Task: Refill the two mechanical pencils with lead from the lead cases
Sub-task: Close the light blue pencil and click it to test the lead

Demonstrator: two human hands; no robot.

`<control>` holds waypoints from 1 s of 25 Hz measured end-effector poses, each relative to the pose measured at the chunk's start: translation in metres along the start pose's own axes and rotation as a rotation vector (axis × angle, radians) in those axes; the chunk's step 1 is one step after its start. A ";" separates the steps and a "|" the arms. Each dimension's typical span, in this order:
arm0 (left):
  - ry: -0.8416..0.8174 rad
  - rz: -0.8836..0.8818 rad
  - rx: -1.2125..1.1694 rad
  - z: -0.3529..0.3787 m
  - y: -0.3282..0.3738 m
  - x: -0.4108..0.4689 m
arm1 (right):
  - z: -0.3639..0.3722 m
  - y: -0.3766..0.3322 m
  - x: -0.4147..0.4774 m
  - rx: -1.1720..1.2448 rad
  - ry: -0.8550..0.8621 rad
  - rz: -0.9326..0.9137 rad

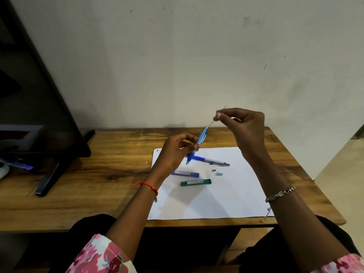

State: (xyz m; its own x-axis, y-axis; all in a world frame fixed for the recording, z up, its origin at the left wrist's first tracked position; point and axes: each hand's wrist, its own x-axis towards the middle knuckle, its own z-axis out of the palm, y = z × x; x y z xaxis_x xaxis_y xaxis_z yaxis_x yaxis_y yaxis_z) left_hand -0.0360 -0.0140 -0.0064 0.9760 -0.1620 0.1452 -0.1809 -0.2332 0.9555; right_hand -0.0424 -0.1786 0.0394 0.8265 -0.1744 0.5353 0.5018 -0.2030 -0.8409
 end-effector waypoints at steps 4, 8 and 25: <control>-0.013 0.005 0.005 0.000 0.000 0.000 | 0.001 0.001 0.000 -0.002 -0.008 0.000; -0.028 0.014 0.010 -0.001 0.000 0.000 | 0.000 0.000 0.001 0.016 0.005 -0.004; -0.031 0.013 -0.037 -0.002 -0.001 0.000 | -0.003 0.007 0.001 -0.122 -0.203 0.149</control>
State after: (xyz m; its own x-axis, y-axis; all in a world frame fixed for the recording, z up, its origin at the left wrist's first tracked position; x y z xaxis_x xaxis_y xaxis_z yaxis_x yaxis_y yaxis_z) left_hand -0.0353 -0.0116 -0.0071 0.9694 -0.1944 0.1502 -0.1883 -0.1952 0.9625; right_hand -0.0392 -0.1831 0.0343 0.9294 -0.0170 0.3687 0.3462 -0.3061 -0.8868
